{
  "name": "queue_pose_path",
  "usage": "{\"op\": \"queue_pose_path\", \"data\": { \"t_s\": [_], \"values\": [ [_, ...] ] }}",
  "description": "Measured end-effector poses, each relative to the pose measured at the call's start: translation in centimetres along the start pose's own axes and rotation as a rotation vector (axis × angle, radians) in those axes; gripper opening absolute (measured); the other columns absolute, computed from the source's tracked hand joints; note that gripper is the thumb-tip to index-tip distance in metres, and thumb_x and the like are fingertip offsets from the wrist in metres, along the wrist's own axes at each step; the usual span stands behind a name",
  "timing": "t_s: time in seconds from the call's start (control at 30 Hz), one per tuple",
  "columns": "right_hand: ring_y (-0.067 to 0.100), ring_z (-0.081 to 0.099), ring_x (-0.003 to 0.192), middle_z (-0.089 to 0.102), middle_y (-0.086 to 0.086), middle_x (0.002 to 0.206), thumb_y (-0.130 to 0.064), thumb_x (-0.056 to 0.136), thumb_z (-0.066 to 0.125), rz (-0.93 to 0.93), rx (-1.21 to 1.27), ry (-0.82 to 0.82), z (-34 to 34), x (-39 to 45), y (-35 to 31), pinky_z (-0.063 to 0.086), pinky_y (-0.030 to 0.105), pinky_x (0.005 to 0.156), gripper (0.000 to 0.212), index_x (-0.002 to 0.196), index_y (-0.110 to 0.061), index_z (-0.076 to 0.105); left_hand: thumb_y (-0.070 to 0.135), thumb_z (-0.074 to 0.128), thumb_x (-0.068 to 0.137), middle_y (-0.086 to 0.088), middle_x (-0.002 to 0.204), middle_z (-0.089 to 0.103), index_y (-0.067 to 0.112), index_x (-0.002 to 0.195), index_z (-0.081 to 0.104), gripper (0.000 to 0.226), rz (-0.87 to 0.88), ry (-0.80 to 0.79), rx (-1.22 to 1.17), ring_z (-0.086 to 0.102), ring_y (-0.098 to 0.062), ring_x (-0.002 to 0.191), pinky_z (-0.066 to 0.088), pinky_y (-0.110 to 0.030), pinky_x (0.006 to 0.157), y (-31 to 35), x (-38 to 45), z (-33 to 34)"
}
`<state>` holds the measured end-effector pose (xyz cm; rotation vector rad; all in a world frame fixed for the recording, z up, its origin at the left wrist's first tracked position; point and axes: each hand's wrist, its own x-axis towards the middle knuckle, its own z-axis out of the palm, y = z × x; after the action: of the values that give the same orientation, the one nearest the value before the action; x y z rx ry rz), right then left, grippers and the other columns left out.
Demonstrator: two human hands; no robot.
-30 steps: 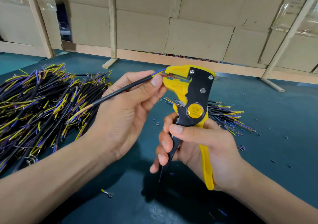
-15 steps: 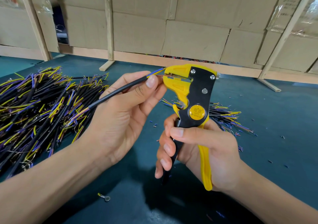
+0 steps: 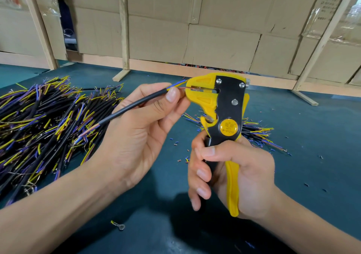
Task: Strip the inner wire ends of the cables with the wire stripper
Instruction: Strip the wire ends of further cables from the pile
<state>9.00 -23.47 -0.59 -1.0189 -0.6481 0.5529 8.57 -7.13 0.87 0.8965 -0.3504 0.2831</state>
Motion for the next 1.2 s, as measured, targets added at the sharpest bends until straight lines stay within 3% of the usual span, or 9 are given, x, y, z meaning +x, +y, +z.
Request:
{"op": "queue_pose_path", "data": {
  "t_s": [0.1,0.33,0.63,0.8,1.0,1.2],
  "values": [
    [0.022,0.044,0.039,0.043,0.011,0.056,-0.013,0.070,0.058,0.000,-0.003,0.045,-0.2,0.0,0.1,0.050,0.035,0.046,0.018,0.068,-0.006,0.042,0.000,0.065,0.077,-0.010,0.086,0.075,0.009,0.079,0.074,0.013,0.007,0.042,-0.087,0.074,-0.020,0.090,0.058,-0.026,0.083,0.0,0.0,0.2],
    [0.027,0.053,0.052,0.051,0.014,0.064,-0.010,0.080,0.060,-0.015,0.001,-0.030,-0.6,0.4,0.9,0.054,0.045,0.057,0.007,0.080,-0.003,0.060,0.001,0.068,0.073,-0.011,0.083,0.074,0.005,0.081,0.071,0.009,0.042,0.107,0.003,0.074,-0.020,0.085,0.057,-0.025,0.081,-0.3,-0.1,0.2],
    [0.030,0.057,0.066,0.054,0.016,0.073,-0.009,0.089,0.058,-0.019,0.002,-0.090,-0.8,0.5,1.6,0.054,0.054,0.071,0.010,0.082,-0.003,0.056,0.005,0.070,0.071,-0.009,0.083,0.074,0.004,0.086,0.068,0.015,0.021,0.128,0.017,0.073,-0.017,0.082,0.057,-0.022,0.078,-0.1,-0.2,0.5],
    [0.030,0.056,0.062,0.054,0.015,0.070,-0.009,0.086,0.059,0.002,0.027,-0.089,-0.7,0.4,1.4,0.054,0.050,0.067,0.009,0.084,0.000,0.058,0.004,0.067,0.076,-0.009,0.089,0.073,0.003,0.093,0.066,0.017,-0.014,0.098,-0.031,0.073,-0.017,0.087,0.056,-0.023,0.081,0.0,-0.3,0.7],
    [0.028,0.055,0.056,0.053,0.014,0.065,-0.009,0.082,0.059,0.018,0.052,-0.073,-0.5,0.2,1.2,0.054,0.046,0.061,0.006,0.084,-0.003,0.059,-0.006,0.045,0.094,0.002,0.093,0.073,0.008,0.103,0.061,0.023,-0.041,0.024,0.000,0.070,-0.011,0.096,0.054,-0.021,0.082,-0.1,-0.4,0.3],
    [0.027,0.055,0.055,0.053,0.014,0.065,-0.008,0.082,0.058,0.018,0.048,-0.072,-0.5,0.2,1.2,0.054,0.046,0.061,0.005,0.083,-0.004,0.059,0.000,0.054,0.085,0.002,0.090,0.074,0.009,0.100,0.062,0.019,-0.036,0.036,-0.004,0.071,-0.011,0.093,0.055,-0.021,0.081,0.0,-0.4,0.5]
  ]
}}
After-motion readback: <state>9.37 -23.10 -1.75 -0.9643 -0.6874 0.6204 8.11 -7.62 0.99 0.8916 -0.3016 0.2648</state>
